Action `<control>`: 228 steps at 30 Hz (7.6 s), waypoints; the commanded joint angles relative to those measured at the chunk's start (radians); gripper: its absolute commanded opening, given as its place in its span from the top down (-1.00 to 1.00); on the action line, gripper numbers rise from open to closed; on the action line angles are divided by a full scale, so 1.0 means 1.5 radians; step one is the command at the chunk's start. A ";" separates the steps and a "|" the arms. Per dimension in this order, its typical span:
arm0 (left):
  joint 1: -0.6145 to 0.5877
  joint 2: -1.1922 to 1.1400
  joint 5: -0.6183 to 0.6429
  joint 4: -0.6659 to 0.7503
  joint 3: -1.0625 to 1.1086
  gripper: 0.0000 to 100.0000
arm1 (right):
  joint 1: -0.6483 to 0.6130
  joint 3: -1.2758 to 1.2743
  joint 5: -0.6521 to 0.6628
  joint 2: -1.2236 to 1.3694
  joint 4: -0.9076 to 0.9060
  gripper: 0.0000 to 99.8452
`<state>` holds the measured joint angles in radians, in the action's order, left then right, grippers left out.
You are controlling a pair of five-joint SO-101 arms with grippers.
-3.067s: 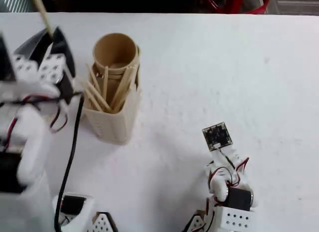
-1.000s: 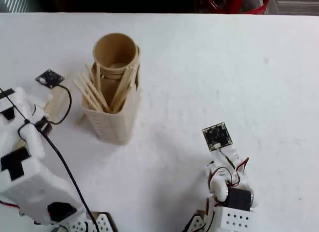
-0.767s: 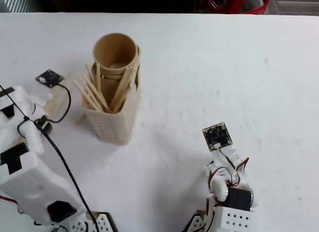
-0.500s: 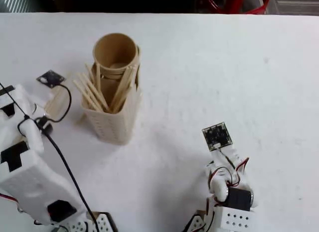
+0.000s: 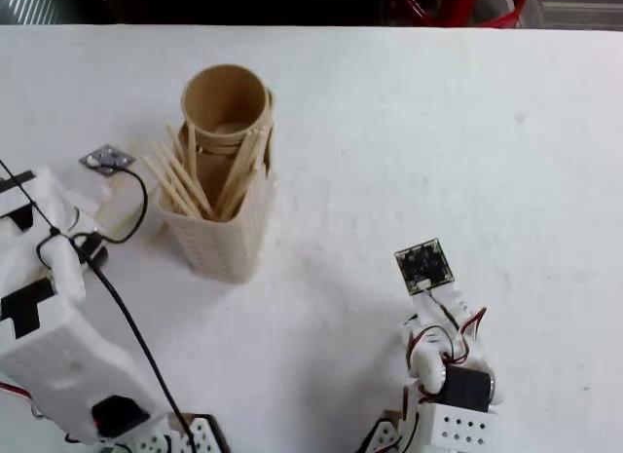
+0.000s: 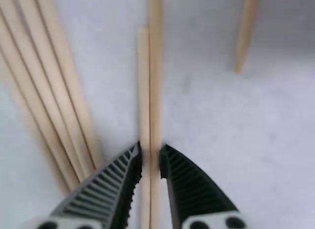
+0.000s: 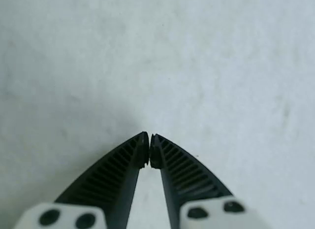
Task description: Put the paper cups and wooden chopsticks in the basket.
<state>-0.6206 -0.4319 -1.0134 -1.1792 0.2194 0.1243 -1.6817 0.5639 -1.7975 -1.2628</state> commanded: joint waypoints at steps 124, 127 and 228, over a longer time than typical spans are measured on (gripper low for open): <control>-0.092 0.206 -0.066 -0.136 -0.069 0.66 | 0.003 -0.006 0.002 -0.005 0.011 0.96; -0.076 0.147 -0.096 -0.165 -0.114 0.69 | 0.003 -0.006 0.002 -0.005 0.011 0.96; 0.504 0.770 0.683 0.132 -0.044 0.95 | 0.003 -0.006 0.002 -0.005 0.011 0.96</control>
<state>0.1266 0.7173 0.0023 -1.0472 0.0936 0.1243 -1.6817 0.5639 -1.7975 -1.2628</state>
